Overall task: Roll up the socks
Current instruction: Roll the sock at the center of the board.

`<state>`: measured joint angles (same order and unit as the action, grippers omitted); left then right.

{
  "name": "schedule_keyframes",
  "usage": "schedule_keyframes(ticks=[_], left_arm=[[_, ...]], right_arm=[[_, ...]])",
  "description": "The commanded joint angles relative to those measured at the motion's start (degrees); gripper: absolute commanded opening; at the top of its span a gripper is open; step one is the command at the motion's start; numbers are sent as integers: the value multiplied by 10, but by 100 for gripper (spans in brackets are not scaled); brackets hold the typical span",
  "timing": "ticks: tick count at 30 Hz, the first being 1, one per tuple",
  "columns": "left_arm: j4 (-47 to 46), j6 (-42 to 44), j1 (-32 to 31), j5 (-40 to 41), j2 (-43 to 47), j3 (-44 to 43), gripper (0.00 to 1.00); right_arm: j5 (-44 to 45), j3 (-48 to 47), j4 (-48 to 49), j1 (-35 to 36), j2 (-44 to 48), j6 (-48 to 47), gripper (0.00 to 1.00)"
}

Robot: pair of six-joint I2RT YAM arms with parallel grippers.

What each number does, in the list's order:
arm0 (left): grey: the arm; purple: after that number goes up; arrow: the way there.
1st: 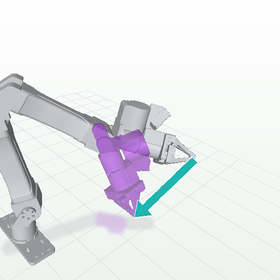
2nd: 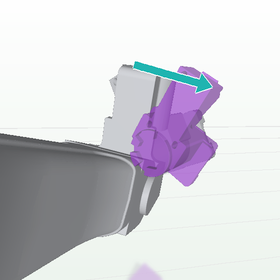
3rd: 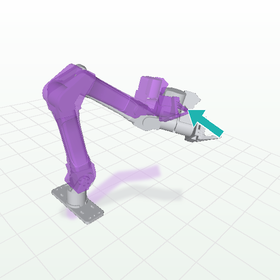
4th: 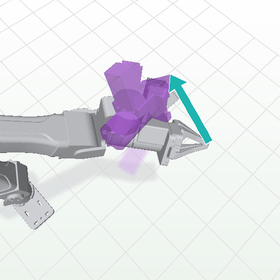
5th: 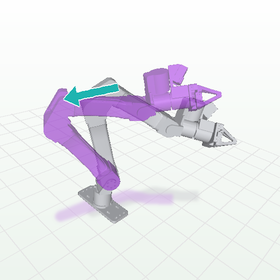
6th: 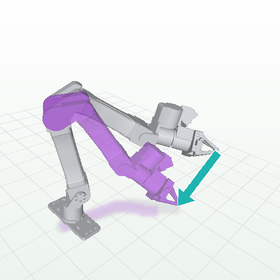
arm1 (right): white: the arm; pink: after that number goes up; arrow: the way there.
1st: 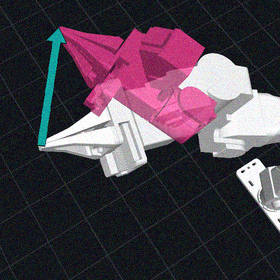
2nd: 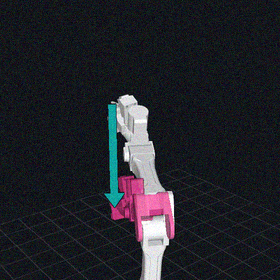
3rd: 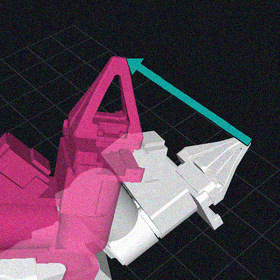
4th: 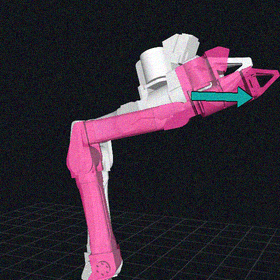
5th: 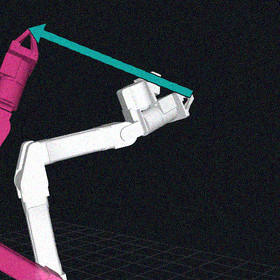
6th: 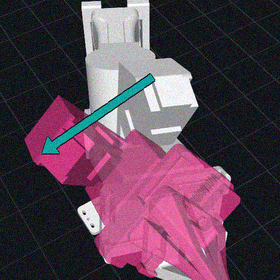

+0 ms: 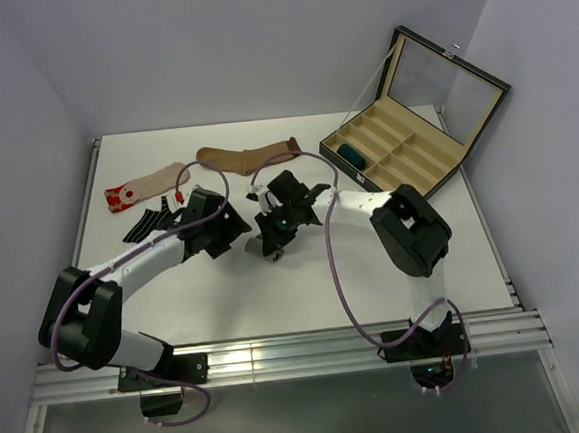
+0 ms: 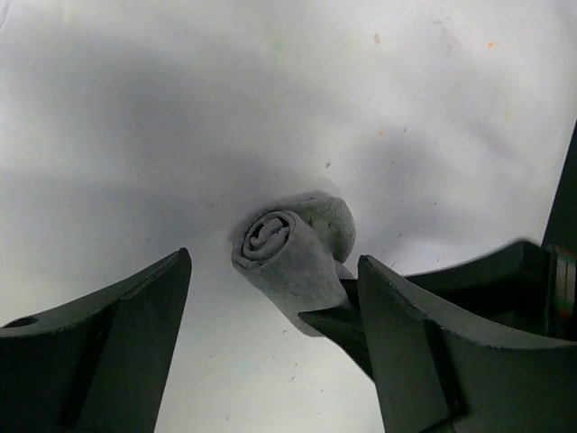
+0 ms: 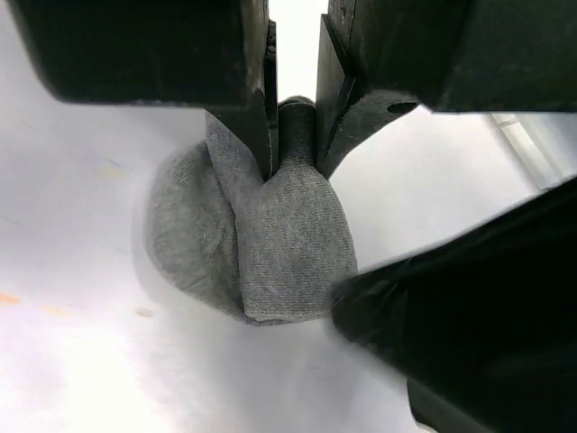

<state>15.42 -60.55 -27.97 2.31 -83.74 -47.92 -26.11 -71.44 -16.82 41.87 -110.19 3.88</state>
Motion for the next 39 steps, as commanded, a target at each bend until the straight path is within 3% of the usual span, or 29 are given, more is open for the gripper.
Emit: schedule_keyframes(ticks=[1, 4, 13, 21, 27, 30, 32, 36, 39], left_arm=[[-27, -38, -1, 2, 34, 49, 79], [-47, -48, -8, -8, 48, 78, 79], [-72, -82, -45, -7, 25, 95, 75], [-65, -70, -47, -12, -62, 58, 66], [-43, -48, -47, -18, -105, 39, 54], [-29, -31, -47, -18, -122, 26, 47], [-16, -15, -47, -28, -134, 17, 41], [11, 13, -47, -34, -157, -20, 32], [28, 30, -47, -41, -172, -42, 31]], right_arm=[[-133, -27, -103, -8, -50, 29, 0], [-191, -37, -95, -27, -78, 51, 0], [-245, -32, -51, -65, -128, 108, 0], [-243, -12, -9, -73, -138, 147, 0], [-207, 5, 8, -77, -120, 145, 1], [-181, 29, 34, -77, -89, 143, 7], [-168, 44, 51, -76, -53, 141, 20], [-59, 106, 108, -72, 40, 114, 42], [12, 147, 142, -54, 119, 83, 50]])
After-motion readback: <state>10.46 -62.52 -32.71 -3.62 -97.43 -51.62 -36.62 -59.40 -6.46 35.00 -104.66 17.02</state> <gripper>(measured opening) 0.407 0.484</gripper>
